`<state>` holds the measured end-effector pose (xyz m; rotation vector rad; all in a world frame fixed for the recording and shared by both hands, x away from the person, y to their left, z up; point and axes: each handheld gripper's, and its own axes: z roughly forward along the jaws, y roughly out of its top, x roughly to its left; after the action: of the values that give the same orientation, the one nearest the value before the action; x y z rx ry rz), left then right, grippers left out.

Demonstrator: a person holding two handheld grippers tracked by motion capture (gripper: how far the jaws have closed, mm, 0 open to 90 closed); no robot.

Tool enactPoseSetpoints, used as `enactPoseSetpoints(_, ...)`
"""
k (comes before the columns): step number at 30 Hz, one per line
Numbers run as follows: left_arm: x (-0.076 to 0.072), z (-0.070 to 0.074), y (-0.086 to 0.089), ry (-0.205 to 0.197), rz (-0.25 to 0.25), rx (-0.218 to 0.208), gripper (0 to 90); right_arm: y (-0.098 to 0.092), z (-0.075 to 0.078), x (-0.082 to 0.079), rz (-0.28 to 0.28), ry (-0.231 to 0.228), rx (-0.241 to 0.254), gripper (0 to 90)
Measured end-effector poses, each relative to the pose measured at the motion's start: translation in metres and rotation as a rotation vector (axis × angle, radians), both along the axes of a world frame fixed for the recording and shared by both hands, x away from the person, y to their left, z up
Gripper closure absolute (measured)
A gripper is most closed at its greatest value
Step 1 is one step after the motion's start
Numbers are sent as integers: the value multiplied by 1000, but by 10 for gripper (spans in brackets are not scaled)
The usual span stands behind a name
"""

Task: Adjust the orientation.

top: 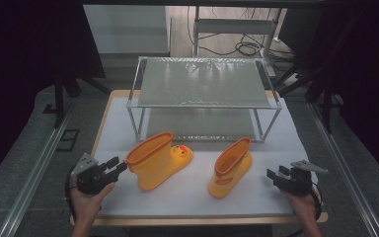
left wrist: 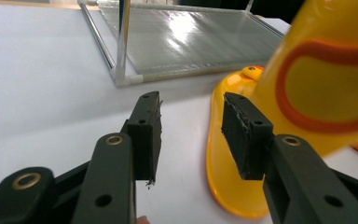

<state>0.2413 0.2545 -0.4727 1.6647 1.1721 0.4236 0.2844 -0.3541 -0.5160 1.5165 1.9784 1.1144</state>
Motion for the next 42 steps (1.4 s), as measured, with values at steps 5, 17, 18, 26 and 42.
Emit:
enactPoseSetpoints(5,-15,3,3,-17,-29,-21,518,0,0,1,-2,2,2,408)
enactPoseSetpoints(17,-28,21,-13,-55,-101,-28,485,10,7,-5,136,-7,22,641)
enactPoseSetpoints(18,-28,21,-13,-55,-101,-28,487,13,9,-7,170,-9,36,684)
enactPoseSetpoints(26,-31,18,-13,-49,-99,-43,492,62,14,-21,562,16,53,894)
enactPoseSetpoints(42,-43,26,-29,-62,-169,-42,494,113,8,-24,719,-9,-20,894)
